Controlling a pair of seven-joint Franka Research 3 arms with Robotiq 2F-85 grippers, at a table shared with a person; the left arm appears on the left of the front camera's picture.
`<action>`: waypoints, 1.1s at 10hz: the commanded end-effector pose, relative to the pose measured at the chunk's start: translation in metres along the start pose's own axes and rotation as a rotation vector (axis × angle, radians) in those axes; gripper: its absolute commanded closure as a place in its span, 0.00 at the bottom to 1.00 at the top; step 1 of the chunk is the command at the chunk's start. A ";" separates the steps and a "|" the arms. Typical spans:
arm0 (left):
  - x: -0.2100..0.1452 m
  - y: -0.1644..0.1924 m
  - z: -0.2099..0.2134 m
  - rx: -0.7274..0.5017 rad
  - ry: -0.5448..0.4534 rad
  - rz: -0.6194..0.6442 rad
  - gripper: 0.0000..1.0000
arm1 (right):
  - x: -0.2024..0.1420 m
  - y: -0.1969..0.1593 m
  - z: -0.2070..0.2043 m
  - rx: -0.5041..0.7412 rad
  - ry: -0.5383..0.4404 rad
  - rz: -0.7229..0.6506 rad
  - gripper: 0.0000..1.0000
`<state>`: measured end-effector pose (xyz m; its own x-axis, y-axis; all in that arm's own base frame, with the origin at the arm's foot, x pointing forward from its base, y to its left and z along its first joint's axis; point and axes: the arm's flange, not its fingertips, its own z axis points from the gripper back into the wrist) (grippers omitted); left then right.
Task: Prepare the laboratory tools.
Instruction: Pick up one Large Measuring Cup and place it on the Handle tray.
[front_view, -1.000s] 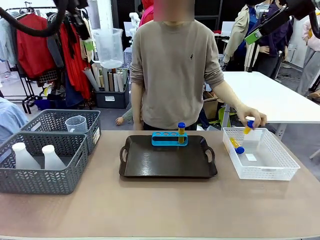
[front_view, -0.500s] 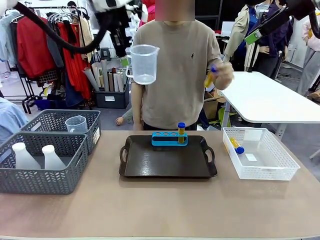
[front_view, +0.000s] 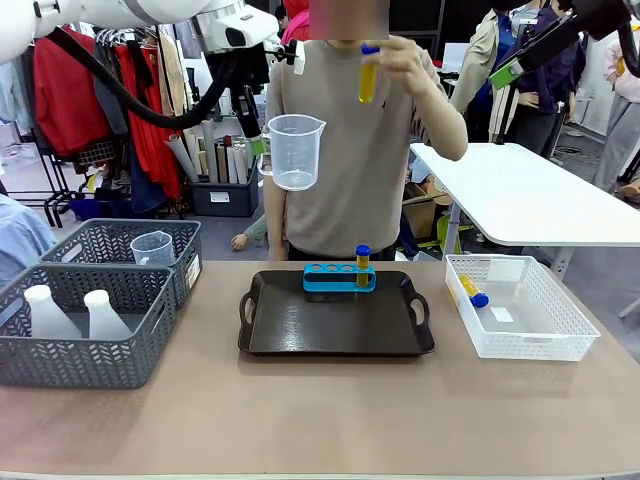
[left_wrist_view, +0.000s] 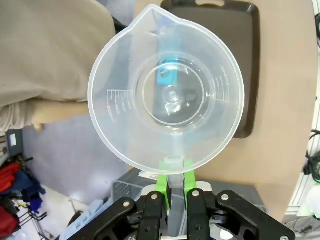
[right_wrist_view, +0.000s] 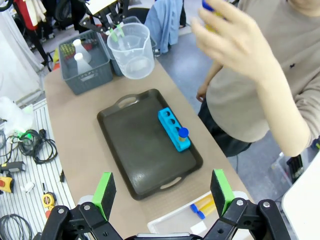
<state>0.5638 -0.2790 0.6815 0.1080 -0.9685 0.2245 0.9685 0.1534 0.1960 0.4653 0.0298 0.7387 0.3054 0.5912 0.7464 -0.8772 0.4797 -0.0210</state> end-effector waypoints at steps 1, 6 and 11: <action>0.003 -0.002 0.004 0.008 0.000 0.003 1.00 | 0.000 0.001 0.000 -0.001 0.000 0.004 0.00; 0.058 -0.016 -0.073 -0.112 0.009 -0.164 1.00 | 0.000 0.001 0.000 -0.001 0.000 0.004 0.00; 0.099 -0.047 -0.199 -0.198 -0.022 -0.251 1.00 | 0.000 0.001 0.000 -0.001 0.000 0.004 0.00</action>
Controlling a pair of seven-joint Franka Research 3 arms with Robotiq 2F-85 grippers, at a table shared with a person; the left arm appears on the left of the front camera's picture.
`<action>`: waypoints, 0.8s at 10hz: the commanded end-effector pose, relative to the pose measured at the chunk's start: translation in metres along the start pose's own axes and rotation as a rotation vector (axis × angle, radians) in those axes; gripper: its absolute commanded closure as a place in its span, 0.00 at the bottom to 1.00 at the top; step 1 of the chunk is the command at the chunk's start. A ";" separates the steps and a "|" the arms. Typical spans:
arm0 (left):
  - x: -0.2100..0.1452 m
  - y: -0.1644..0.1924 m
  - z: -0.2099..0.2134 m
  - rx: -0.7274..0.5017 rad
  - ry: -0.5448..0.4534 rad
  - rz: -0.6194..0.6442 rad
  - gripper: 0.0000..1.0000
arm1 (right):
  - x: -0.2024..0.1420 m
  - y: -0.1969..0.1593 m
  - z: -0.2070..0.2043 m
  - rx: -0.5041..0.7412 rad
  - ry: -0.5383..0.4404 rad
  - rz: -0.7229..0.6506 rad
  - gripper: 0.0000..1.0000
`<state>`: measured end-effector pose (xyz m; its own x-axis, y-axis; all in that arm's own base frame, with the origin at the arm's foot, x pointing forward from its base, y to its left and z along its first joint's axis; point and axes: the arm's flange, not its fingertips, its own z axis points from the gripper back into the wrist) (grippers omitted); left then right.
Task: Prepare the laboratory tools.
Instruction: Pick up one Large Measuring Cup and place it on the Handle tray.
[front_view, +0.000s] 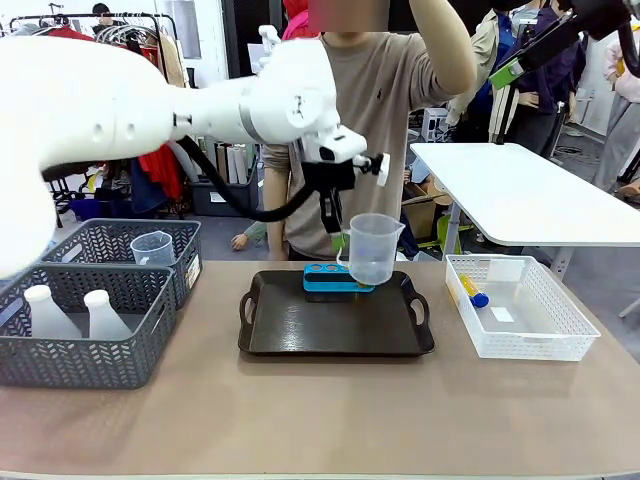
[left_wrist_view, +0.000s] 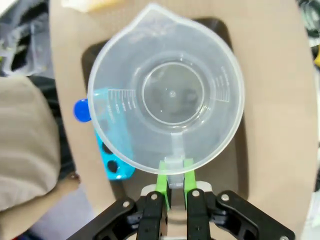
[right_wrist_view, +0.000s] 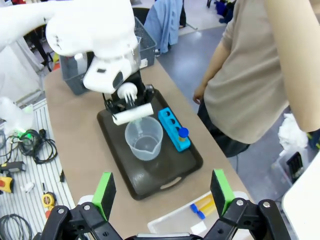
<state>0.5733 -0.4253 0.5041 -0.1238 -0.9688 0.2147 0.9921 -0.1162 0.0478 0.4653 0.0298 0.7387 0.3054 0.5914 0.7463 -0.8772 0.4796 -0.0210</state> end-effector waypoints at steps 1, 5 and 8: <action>-0.001 -0.003 -0.022 -0.003 0.007 -0.028 1.00 | 0.000 0.001 0.001 -0.001 0.000 0.004 0.00; 0.005 -0.018 -0.074 -0.039 0.019 -0.048 1.00 | 0.000 0.001 0.001 -0.001 0.000 0.004 0.00; 0.001 -0.022 -0.100 -0.041 0.015 -0.036 1.00 | 0.000 0.001 0.001 -0.001 0.000 0.004 0.00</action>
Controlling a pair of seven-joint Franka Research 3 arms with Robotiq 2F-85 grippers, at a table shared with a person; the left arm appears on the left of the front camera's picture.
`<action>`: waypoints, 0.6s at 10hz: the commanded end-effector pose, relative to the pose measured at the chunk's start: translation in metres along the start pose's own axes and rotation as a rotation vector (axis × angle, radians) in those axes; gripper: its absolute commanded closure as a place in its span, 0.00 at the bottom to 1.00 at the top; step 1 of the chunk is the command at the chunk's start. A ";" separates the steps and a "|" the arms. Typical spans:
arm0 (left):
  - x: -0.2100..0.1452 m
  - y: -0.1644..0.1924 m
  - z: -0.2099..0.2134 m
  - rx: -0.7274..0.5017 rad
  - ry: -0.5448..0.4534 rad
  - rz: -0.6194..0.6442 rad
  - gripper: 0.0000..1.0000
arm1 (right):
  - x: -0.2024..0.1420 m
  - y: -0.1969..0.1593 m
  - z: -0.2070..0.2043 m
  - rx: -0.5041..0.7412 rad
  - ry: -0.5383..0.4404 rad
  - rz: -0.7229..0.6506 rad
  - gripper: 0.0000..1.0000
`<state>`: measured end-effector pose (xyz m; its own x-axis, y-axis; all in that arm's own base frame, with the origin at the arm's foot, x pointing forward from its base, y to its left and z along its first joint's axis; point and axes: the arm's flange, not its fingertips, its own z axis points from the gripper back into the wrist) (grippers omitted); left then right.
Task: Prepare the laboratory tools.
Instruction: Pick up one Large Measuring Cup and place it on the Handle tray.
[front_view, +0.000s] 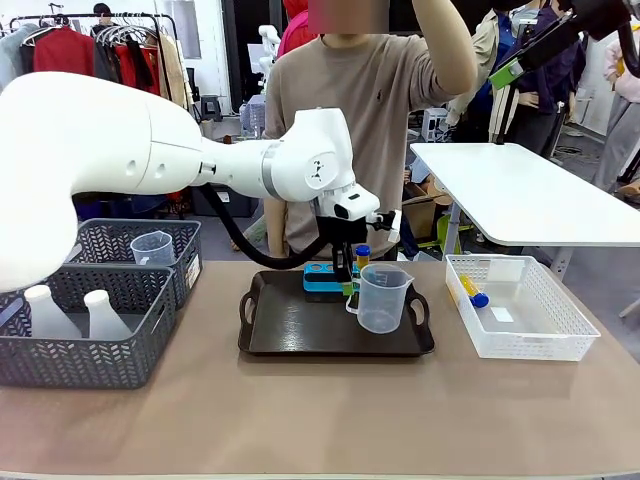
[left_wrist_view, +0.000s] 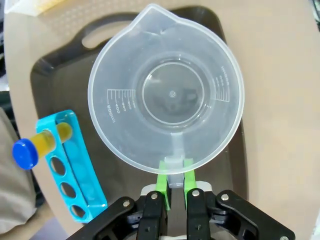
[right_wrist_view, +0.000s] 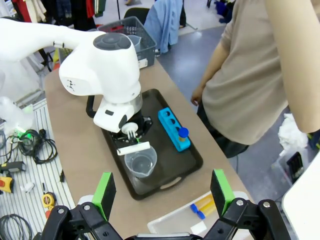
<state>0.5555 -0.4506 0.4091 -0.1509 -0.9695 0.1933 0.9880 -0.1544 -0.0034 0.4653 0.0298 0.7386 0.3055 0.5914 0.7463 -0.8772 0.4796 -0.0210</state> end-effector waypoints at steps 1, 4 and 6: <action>-0.008 0.001 -0.008 0.027 -0.007 0.001 1.00 | 0.000 0.001 0.001 -0.001 0.000 0.004 0.00; -0.011 0.008 -0.024 0.015 -0.011 0.012 1.00 | 0.000 0.001 0.001 -0.001 0.000 0.004 0.00; -0.011 0.012 -0.026 0.010 -0.016 0.014 1.00 | 0.000 0.001 0.001 -0.001 0.000 0.004 0.00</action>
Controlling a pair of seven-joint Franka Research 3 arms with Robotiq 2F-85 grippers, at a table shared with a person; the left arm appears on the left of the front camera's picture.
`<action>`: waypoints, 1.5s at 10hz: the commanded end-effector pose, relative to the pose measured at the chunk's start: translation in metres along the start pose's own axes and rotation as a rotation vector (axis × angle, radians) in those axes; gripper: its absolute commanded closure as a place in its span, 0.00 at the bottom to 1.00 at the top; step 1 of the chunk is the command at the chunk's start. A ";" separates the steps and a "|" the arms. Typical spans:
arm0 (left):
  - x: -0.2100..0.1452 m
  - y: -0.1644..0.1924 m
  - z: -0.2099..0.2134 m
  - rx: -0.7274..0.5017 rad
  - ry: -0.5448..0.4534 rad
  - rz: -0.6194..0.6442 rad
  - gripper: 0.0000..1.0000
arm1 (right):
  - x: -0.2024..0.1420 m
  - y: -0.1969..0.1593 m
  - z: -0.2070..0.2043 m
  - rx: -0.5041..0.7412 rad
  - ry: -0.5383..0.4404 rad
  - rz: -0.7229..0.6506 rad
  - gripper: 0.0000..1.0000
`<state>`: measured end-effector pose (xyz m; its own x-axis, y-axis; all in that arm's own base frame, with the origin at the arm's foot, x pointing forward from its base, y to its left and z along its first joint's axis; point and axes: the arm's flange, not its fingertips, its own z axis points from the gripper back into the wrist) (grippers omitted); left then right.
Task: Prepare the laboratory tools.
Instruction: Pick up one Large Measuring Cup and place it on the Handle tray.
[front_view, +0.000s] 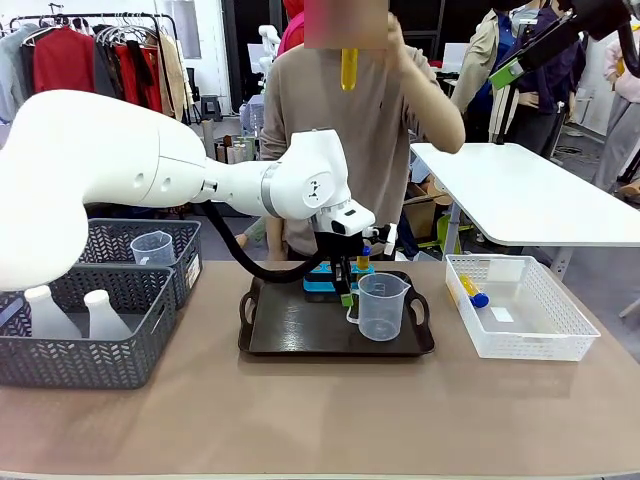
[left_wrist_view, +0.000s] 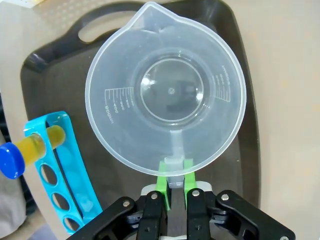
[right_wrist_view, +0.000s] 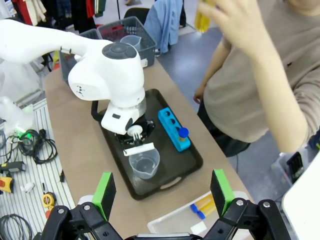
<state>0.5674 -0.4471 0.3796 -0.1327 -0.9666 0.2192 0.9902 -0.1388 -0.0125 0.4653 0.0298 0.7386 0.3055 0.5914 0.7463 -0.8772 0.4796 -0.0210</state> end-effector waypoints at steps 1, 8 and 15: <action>0.000 0.000 0.001 0.012 0.011 -0.004 0.83 | 0.000 0.001 0.001 -0.001 0.000 0.004 0.00; -0.017 -0.016 0.072 0.057 -0.032 0.073 0.00 | 0.000 0.001 0.001 -0.001 0.000 0.004 0.00; -0.020 -0.015 0.120 0.105 -0.029 0.115 0.00 | 0.000 0.001 0.001 -0.001 0.000 0.004 0.00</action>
<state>0.5588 -0.3993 0.4961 -0.0184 -0.9689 0.2466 0.9981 -0.0030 0.0623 0.4653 0.0297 0.7386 0.3057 0.5913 0.7463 -0.8771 0.4799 -0.0209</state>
